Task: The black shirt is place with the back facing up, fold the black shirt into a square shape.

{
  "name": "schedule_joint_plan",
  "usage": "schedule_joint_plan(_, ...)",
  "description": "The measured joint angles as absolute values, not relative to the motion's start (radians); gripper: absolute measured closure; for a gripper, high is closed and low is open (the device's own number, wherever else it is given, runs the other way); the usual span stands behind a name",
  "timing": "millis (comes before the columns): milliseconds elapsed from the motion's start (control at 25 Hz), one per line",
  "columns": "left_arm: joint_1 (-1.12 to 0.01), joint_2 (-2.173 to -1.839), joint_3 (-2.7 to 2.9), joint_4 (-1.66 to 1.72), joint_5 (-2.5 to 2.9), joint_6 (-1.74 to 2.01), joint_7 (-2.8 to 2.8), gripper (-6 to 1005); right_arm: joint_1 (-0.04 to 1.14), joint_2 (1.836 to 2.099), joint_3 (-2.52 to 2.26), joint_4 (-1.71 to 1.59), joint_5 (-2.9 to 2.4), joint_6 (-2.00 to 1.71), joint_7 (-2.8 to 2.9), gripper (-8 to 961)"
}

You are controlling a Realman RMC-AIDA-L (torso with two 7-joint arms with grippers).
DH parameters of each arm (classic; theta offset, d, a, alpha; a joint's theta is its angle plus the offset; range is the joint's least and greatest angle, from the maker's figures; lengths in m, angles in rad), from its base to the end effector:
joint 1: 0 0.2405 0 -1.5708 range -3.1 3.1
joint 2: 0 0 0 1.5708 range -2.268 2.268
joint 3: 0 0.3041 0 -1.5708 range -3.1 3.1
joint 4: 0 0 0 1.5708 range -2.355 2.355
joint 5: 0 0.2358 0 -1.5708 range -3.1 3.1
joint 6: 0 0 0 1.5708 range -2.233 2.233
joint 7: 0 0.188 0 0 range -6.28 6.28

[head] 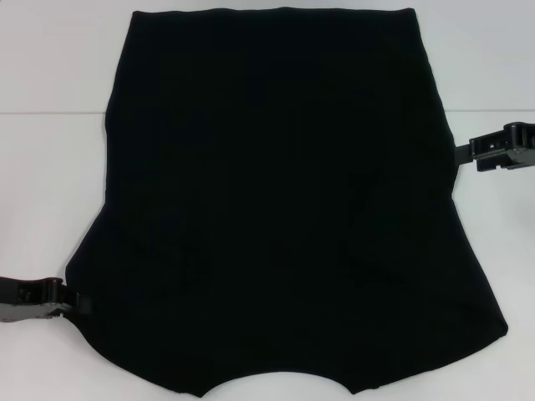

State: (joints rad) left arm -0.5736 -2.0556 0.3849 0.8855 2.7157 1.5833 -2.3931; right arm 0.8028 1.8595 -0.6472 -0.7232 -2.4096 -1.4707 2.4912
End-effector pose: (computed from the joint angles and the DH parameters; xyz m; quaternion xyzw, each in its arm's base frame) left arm -0.3953 0.3735 0.0017 -0.7233 -0.6694 -0.0434 0.1637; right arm 0.2866 0.4960 0.0502 -0.7945 0.5730 0.0961 0.1769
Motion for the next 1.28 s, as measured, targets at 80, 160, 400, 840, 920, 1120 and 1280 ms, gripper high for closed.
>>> schedule_joint_plan(80, -0.574, -2.054, 0.385, 0.891, 2.713, 1.589, -2.39, 765, 0.802, 1.856, -0.648, -0.724, -2.413, -1.481, 2.491, 406)
schedule_joint_plan(160, -0.576, -2.052, 0.382, 0.891, 2.707, 1.597, -2.381, 902, 0.8, 1.851, -0.652, -0.724, -2.419, -1.499, 2.491, 407)
schedule_joint_plan(400, -0.578, -2.033, 0.373, 0.882, 2.567, 1.702, -2.302, 925, 0.792, 1.831, -0.651, -0.727, -2.571, -1.616, 2.491, 408)
schedule_joint_plan(840, -0.62, -2.01, 0.373, 0.828, 2.54, 1.635, -2.311, 945, 0.692, 1.892, -0.656, -0.768, -2.65, -1.659, 2.444, 410)
schedule_joint_plan(920, -0.624, -2.008, 0.373, 0.823, 2.54, 1.629, -2.312, 945, 0.687, 1.904, -0.656, -0.769, -2.651, -1.652, 2.428, 410)
schedule_joint_plan(1120, -0.631, -2.007, 0.373, 0.822, 2.539, 1.626, -2.314, 945, 0.68, 1.923, -0.665, -0.771, -2.653, -1.618, 2.409, 411)
schedule_joint_plan(1280, -0.632, -2.006, 0.372, 0.822, 2.536, 1.616, -2.316, 945, 0.675, 1.937, -0.692, -0.772, -2.654, -1.584, 2.406, 411)
